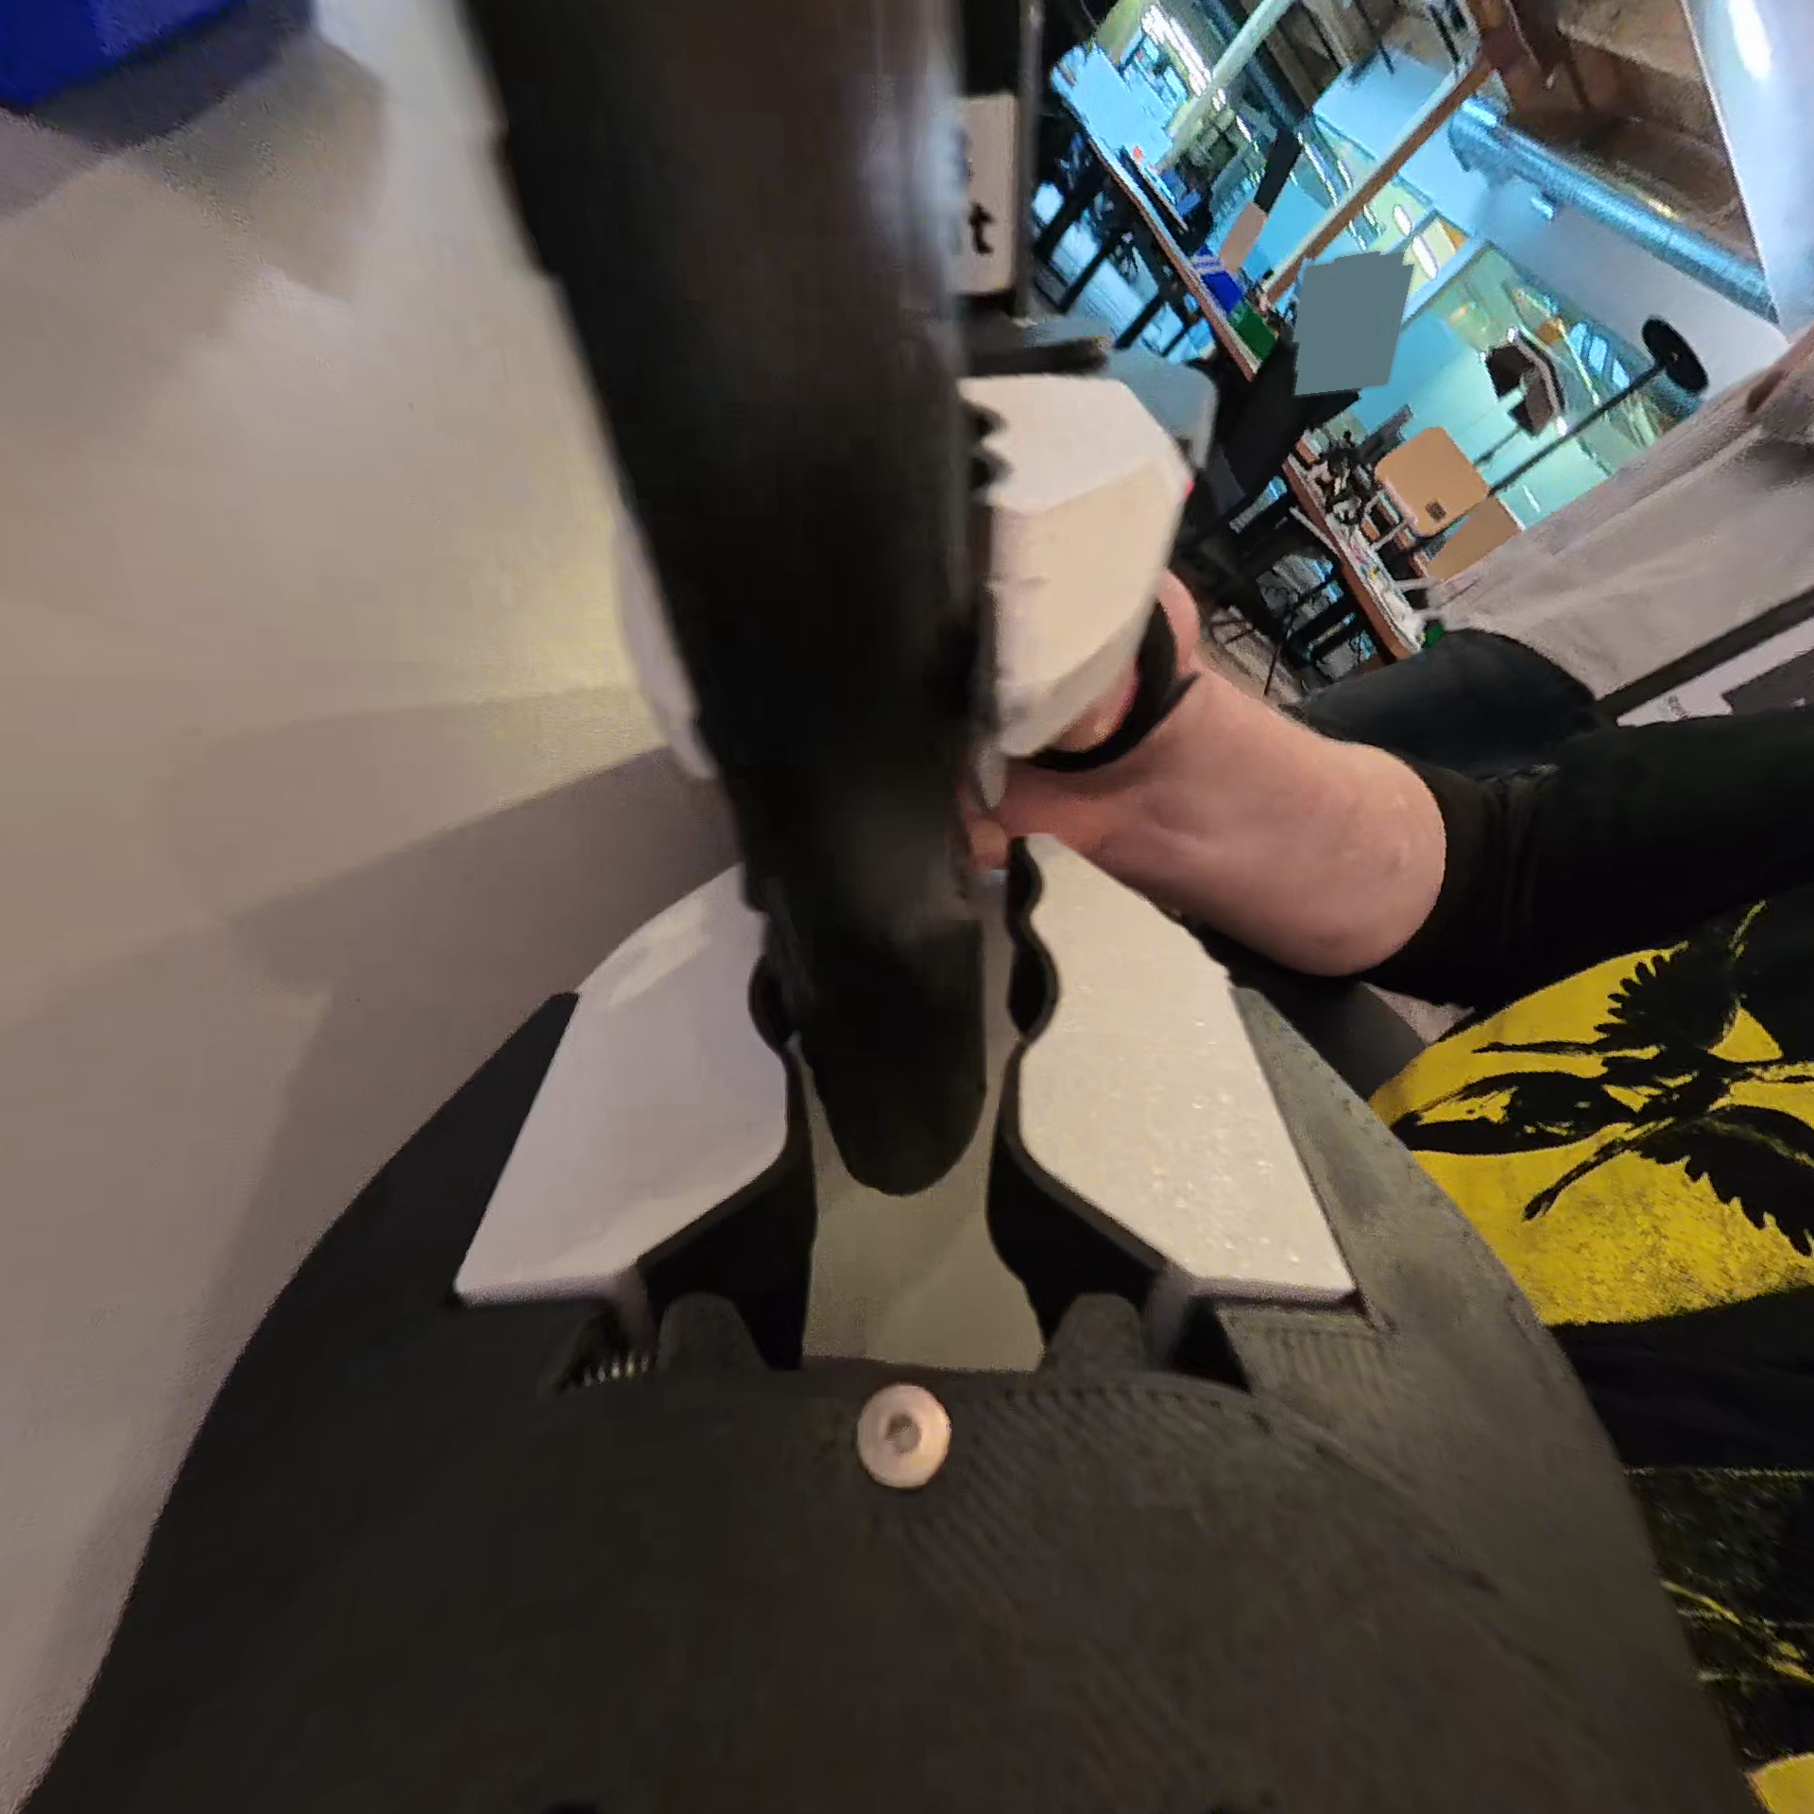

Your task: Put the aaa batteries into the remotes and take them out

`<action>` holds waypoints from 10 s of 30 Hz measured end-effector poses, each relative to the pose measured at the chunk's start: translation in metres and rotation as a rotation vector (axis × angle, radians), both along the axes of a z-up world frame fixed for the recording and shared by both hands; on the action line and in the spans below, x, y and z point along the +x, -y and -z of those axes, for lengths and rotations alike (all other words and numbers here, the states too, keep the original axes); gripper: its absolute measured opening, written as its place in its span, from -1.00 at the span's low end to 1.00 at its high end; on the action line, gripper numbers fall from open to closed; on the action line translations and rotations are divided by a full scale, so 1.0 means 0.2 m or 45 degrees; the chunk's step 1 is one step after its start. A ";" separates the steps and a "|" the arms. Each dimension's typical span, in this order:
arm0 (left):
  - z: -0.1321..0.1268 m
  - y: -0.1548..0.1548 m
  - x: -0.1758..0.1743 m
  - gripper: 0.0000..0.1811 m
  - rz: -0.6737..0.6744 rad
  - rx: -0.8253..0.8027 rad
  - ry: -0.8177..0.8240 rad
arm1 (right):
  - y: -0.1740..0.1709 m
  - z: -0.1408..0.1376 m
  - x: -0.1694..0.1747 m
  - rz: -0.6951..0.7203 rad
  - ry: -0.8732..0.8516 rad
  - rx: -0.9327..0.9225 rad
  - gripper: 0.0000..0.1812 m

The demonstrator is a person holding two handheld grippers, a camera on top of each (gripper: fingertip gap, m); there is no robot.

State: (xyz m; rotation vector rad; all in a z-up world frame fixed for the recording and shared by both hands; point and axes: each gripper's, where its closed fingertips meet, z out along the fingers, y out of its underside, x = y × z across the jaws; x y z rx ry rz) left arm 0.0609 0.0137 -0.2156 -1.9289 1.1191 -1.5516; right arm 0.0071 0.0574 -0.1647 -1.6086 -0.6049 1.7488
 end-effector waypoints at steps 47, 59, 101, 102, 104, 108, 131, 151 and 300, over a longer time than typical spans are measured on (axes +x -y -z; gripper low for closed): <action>0.25 0.14 -0.23 -0.70 0.299 0.010 -0.708 | -0.12 0.31 0.13 0.074 1.304 0.644 0.41; 0.25 0.11 -0.21 -0.68 0.286 0.078 -0.745 | -0.15 0.34 0.12 -0.075 1.307 0.585 0.44; -0.32 -0.28 -0.32 -0.01 -0.121 0.717 -0.144 | -0.01 -0.05 0.18 -0.101 0.045 0.024 -0.62; -0.36 -0.31 -0.33 0.03 -0.207 0.797 -0.101 | 0.00 -0.05 0.17 -0.123 -0.003 -0.015 -0.62; -0.43 -0.29 -0.32 0.09 -0.287 0.908 0.055 | 0.02 -0.08 0.13 -0.149 -0.122 -0.082 -0.62; -0.55 -0.23 -0.29 -0.01 -0.372 0.745 0.415 | 0.05 -0.12 0.05 -0.201 -0.262 -0.139 -0.62; -0.45 -0.40 -0.39 -0.74 -0.195 0.372 -0.140 | -0.10 0.03 0.01 -0.102 0.592 0.342 -0.29; -0.31 -0.52 -0.29 -0.74 -0.113 0.327 -0.167 | -0.21 0.06 -0.17 -0.292 0.254 0.071 -0.74; -0.41 -0.50 -0.21 -0.74 -0.382 0.706 0.016 | -0.13 0.15 -0.10 -0.479 0.950 0.053 -0.66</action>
